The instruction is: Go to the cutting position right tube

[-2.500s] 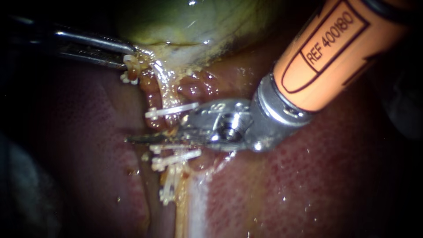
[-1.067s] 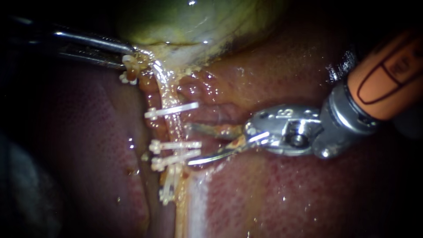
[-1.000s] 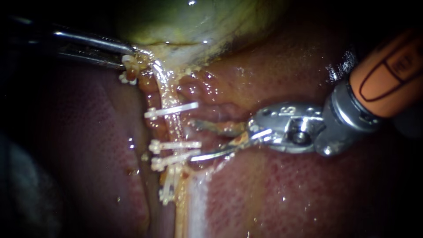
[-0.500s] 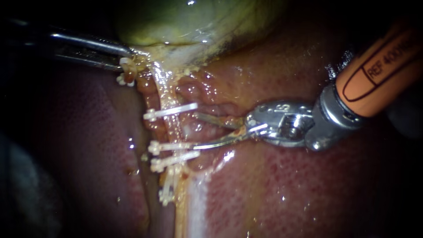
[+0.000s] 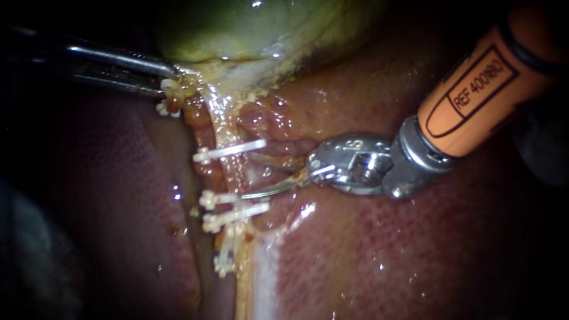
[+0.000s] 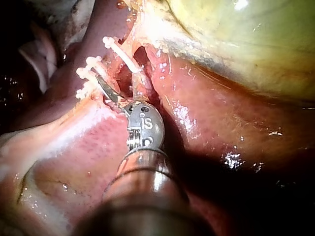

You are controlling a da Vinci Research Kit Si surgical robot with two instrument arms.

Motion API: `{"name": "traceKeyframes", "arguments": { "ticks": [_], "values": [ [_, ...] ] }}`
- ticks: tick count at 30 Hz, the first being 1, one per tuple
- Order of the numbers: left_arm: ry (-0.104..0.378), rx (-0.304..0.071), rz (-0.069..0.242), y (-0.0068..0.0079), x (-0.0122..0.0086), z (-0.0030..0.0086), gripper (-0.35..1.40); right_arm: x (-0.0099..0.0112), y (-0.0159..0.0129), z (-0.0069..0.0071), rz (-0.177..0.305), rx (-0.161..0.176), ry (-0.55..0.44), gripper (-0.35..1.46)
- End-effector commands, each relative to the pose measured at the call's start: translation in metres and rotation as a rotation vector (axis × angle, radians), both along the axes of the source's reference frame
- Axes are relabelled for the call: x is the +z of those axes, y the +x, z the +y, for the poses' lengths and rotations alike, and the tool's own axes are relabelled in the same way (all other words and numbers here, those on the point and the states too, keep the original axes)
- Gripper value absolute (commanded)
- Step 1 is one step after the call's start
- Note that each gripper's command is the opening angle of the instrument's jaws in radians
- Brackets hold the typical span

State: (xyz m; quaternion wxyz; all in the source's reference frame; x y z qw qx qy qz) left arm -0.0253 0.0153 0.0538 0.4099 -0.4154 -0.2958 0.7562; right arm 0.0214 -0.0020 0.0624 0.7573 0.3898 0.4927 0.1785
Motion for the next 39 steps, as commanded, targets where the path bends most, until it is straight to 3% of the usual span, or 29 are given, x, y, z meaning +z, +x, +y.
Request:
{"name": "traceKeyframes", "arguments": {
  "ticks": [1, 5, 9, 17, 21, 25, 34, 39],
  "values": [
    [0.000, 0.000, 0.000, 0.0000, 0.0000, 0.0000, -0.35, -0.0001, 0.0003, -0.0003, 0.008, -0.006, -0.003, 1.41],
    [0.000, 0.000, 0.000, 0.0000, 0.0000, 0.0000, -0.35, -0.0002, 0.0011, -0.0009, 0.035, -0.031, -0.003, 1.38],
    [0.001, 0.000, 0.000, 0.0000, -0.0001, 0.0001, -0.35, -0.0004, 0.0020, -0.0009, 0.078, -0.026, 0.002, 1.33],
    [0.001, -0.001, 0.000, -0.0001, -0.0001, 0.0001, -0.35, -0.0004, 0.0051, -0.0008, 0.158, 0.036, 0.018, 1.31],
    [0.001, -0.001, 0.001, -0.0002, -0.0001, 0.0001, -0.35, -0.0004, 0.0066, -0.0006, 0.174, 0.074, 0.038, 1.31],
    [0.001, -0.002, 0.001, -0.0002, -0.0001, 0.0001, -0.35, -0.0003, 0.0073, -0.0005, 0.178, 0.088, 0.057, 1.31],
    [0.001, -0.002, 0.001, -0.0003, -0.0001, 0.0001, -0.35, -0.0009, 0.0075, -0.0004, 0.177, 0.105, 0.088, 1.31],
    [0.001, -0.002, 0.001, -0.0003, -0.0001, 0.0001, -0.35, -0.0029, 0.0075, -0.0004, 0.189, 0.093, 0.109, 1.30]
  ]
}}
